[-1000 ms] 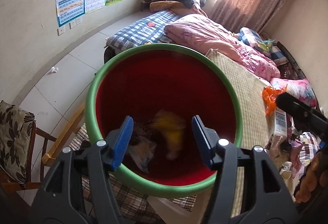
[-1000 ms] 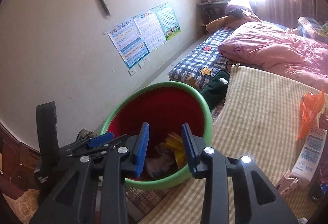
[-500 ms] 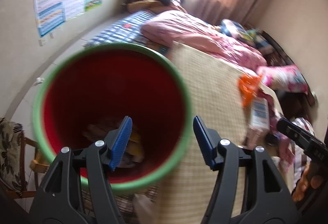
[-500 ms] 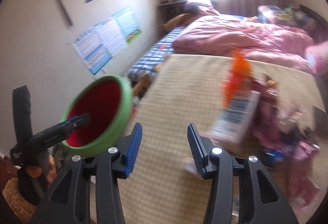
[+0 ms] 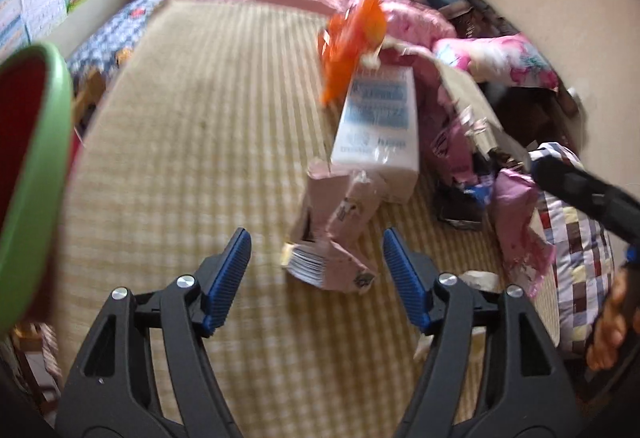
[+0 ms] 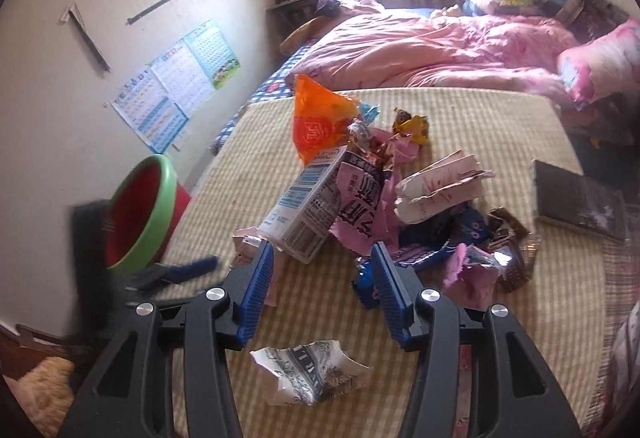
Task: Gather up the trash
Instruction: 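Grasp the pink paper wrapper with the left tool while the right tool approaches the milk carton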
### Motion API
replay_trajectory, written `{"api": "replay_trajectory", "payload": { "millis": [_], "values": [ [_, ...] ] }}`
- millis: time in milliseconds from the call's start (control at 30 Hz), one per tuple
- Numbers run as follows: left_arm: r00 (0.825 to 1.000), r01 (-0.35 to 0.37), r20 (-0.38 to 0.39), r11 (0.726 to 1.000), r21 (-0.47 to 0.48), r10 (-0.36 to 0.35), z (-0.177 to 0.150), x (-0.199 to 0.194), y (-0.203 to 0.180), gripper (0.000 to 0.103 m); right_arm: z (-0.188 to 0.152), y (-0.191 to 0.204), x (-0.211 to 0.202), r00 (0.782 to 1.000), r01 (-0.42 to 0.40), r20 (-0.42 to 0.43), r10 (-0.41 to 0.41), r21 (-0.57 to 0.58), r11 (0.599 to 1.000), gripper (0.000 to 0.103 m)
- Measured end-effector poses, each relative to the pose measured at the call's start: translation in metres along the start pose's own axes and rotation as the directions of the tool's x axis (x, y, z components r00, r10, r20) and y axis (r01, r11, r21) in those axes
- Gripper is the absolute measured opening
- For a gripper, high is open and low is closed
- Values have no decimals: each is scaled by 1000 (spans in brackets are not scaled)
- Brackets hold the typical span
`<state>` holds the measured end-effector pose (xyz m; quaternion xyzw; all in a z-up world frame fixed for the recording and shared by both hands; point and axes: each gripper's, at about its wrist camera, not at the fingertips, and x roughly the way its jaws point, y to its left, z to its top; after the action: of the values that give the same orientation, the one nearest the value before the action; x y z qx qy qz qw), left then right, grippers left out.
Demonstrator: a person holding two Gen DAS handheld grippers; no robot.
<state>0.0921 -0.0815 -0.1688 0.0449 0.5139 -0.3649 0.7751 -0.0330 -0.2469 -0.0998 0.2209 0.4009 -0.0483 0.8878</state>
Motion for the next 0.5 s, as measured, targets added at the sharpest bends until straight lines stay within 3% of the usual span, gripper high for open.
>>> {"api": "replay_trajectory", "payload": {
  "millis": [67,133,267,333,400,500],
  "values": [
    [1000,-19,12,1000,-15,19,-2,4,-4,59,2,-1,4,998,-54,-18,54,10,998,50],
    [999,-43,10,999,-22,43,-4,3,-4,40,4,0,10,995,-87,-39,88,17,996,50],
    [998,-63,23,994,-95,66,-11,-8,5,37,7,3,35,979,-174,-96,180,62,983,50],
    [996,-82,36,989,-126,87,-17,-19,11,37,8,1,44,977,-175,-111,184,85,981,51],
    [993,-107,41,985,-138,113,-23,-27,15,37,9,-5,58,974,-170,-129,189,144,975,59],
    [988,-139,51,977,-160,148,-30,-40,24,37,12,-11,73,971,-157,-151,187,191,969,59]
  ]
}}
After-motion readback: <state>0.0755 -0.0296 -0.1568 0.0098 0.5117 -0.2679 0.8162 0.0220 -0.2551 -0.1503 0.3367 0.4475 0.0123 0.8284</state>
